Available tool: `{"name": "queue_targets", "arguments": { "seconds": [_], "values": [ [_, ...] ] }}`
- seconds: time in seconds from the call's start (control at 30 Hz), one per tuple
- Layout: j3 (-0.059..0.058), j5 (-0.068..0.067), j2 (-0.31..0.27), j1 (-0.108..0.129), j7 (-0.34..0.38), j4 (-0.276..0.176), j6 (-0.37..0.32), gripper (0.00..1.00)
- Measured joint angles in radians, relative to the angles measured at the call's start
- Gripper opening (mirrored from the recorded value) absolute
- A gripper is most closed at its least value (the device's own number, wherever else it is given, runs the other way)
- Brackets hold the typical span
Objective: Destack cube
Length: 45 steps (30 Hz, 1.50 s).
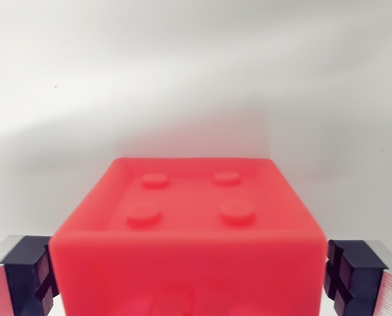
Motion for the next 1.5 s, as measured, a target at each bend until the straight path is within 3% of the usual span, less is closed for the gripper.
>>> {"name": "queue_targets", "arguments": {
  "seconds": [0.67,1.13,1.5],
  "values": [
    [0.001,0.000,-0.016,-0.001,0.000,-0.004,-0.009,1.00],
    [0.020,0.011,-0.113,-0.016,-0.008,-0.028,-0.080,1.00],
    [0.037,0.036,-0.214,-0.028,-0.025,-0.045,-0.163,1.00]
  ]
}}
